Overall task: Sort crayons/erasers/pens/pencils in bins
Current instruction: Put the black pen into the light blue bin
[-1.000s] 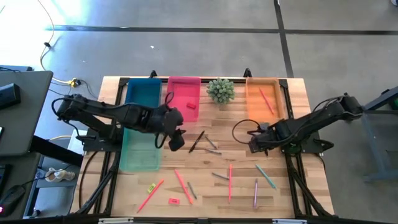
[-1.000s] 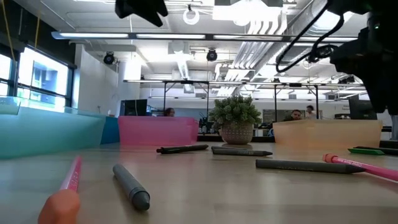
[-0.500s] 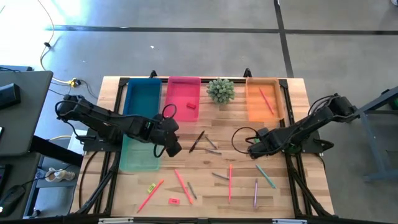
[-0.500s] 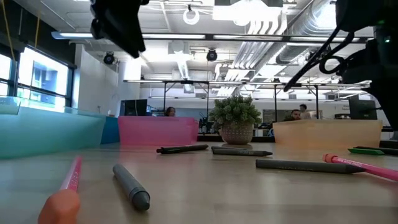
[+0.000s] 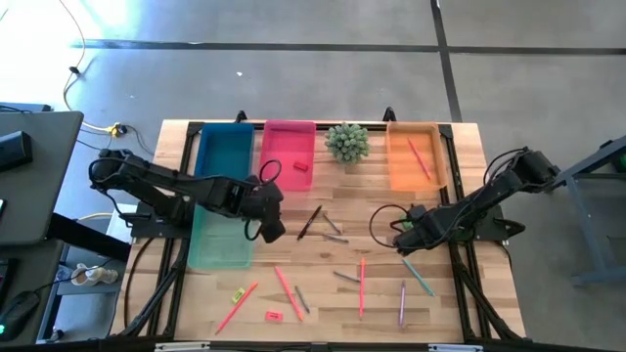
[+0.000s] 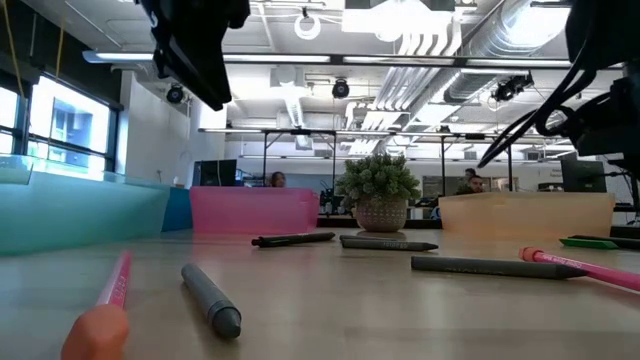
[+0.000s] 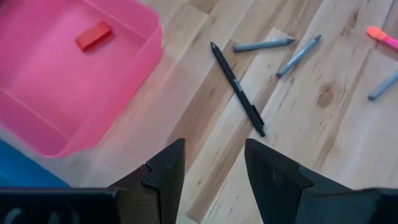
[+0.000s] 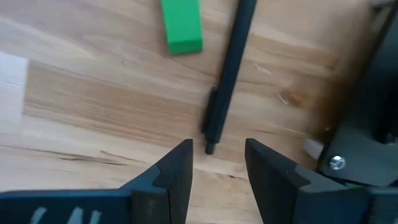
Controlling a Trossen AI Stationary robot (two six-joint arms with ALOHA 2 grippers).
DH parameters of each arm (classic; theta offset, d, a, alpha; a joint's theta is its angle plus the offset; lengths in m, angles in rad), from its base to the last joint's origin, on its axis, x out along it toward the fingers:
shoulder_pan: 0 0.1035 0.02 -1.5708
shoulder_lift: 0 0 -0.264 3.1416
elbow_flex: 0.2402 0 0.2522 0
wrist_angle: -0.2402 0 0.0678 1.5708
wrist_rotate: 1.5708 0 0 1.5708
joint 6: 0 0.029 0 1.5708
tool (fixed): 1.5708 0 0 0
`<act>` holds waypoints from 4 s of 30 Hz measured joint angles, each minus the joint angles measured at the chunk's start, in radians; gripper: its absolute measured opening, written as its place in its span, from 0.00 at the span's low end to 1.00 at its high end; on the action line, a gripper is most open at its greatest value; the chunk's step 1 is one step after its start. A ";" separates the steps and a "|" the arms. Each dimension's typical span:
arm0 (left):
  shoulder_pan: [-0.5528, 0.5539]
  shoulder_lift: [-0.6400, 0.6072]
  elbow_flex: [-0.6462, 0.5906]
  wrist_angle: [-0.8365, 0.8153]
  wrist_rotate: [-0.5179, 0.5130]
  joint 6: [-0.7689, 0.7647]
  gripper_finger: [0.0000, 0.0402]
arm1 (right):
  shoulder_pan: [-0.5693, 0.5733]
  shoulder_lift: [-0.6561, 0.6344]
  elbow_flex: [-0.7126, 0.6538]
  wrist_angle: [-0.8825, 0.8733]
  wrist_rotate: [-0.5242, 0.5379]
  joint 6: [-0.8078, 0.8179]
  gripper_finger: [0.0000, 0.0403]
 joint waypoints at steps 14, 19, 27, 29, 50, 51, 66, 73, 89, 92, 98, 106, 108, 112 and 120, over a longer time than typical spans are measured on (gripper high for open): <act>0.020 0.000 0.000 0.038 0.025 0.044 0.38 | 0.000 0.000 -0.100 0.116 0.001 0.020 0.34; 0.020 0.000 0.000 0.046 0.025 0.028 0.38 | 0.000 -0.005 -0.125 0.160 -0.005 0.020 0.34; 0.019 0.000 0.000 0.046 0.025 0.018 0.38 | -0.001 -0.003 -0.127 0.159 -0.013 0.001 0.34; 0.019 0.000 0.000 0.046 0.025 0.018 0.38 | -0.001 -0.003 -0.127 0.160 -0.016 0.001 0.33; 0.019 0.000 0.000 0.044 0.187 0.052 0.38 | 0.000 -0.032 -0.113 0.159 -0.069 -0.002 0.05; 0.019 0.000 0.000 0.044 0.194 0.055 0.38 | 0.001 -0.044 -0.106 0.148 -0.081 -0.003 0.05; 0.027 0.001 0.000 0.050 0.237 0.069 0.40 | 0.057 -0.110 0.026 0.141 0.045 -0.038 0.06; 0.061 0.001 0.000 0.076 0.267 0.071 0.48 | 0.046 -0.110 0.115 0.156 0.200 -0.176 0.06; 0.072 0.001 0.000 0.494 0.364 0.175 0.46 | -0.042 -0.111 0.316 0.218 0.376 -0.591 0.06; 0.072 0.001 0.000 0.555 0.364 0.175 0.46 | -0.058 -0.111 0.367 0.247 0.397 -0.703 0.06; 0.072 0.001 0.000 0.680 0.364 0.200 0.46 | -0.094 -0.111 0.441 0.355 0.399 -0.943 0.06; 0.073 0.001 0.000 0.833 0.271 0.207 0.46 | -0.136 -0.111 0.449 0.542 0.367 -1.166 0.06; 0.079 0.001 0.000 0.869 0.261 0.218 0.46 | -0.145 -0.111 0.449 0.570 0.352 -1.200 0.06; 0.093 0.001 0.000 0.947 0.260 0.228 0.46 | -0.164 -0.111 0.449 0.609 0.323 -1.253 0.06; 0.129 0.001 0.000 1.041 0.264 0.228 0.46 | -0.201 -0.111 0.449 0.670 0.215 -1.347 0.06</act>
